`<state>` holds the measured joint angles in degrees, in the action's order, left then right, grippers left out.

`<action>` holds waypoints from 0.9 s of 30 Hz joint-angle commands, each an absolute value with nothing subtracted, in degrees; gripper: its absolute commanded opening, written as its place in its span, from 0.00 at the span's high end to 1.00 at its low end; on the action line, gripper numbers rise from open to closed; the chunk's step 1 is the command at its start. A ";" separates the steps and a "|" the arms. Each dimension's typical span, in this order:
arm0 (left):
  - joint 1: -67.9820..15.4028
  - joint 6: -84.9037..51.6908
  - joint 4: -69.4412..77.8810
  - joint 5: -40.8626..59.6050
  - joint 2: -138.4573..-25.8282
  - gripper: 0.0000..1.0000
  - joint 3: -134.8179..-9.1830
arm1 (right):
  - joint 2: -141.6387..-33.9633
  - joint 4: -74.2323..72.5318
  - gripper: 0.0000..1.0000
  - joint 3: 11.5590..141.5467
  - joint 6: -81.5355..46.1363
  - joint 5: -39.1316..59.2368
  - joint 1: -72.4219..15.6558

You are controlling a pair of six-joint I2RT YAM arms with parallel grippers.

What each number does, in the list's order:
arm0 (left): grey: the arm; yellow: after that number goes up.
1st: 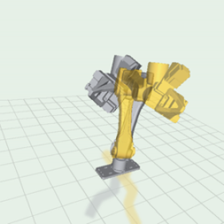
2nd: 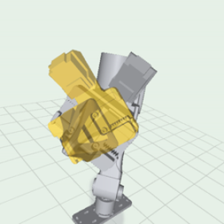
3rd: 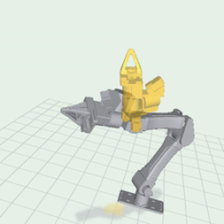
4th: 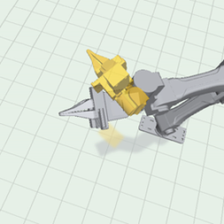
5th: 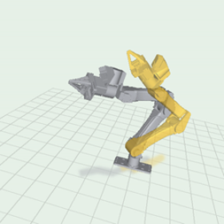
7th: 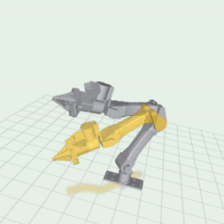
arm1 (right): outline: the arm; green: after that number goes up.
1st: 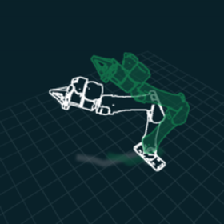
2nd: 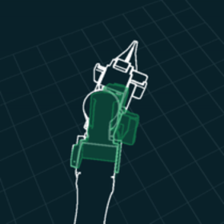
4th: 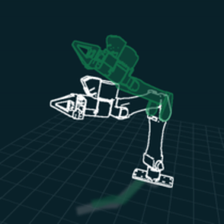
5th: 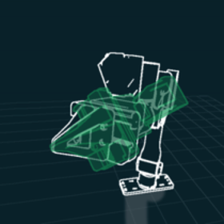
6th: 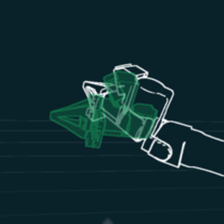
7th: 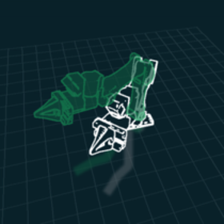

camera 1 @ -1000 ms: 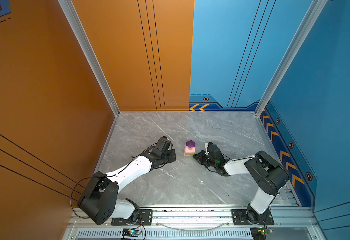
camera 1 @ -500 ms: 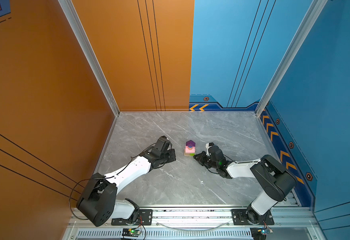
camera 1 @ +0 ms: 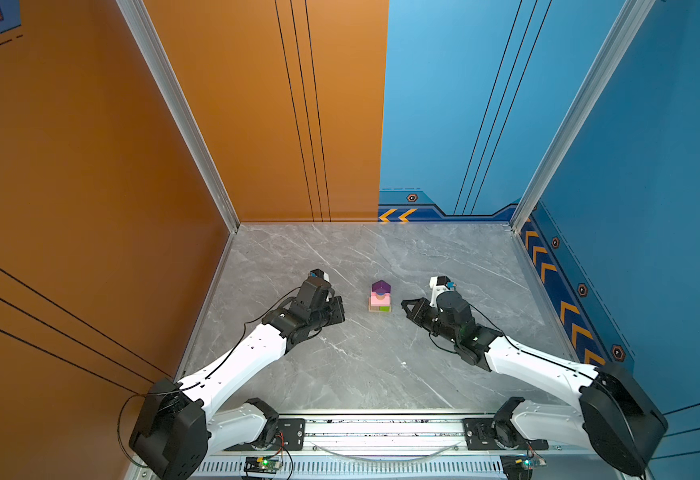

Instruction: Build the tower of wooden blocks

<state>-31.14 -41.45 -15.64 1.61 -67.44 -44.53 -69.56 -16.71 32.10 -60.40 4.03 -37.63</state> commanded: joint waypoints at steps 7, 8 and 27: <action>-30.43 -37.11 -24.14 -6.00 -59.66 0.82 -44.46 | -56.37 3.86 1.00 33.79 -49.73 -4.43 -35.73; -30.33 -36.37 -24.89 -7.04 -58.59 0.78 -44.58 | -55.17 6.41 1.00 34.56 -48.28 -5.34 -35.26; -19.87 -19.54 -16.91 -38.27 -40.70 0.02 -33.23 | -46.33 13.19 0.00 37.15 -23.26 -20.12 -14.46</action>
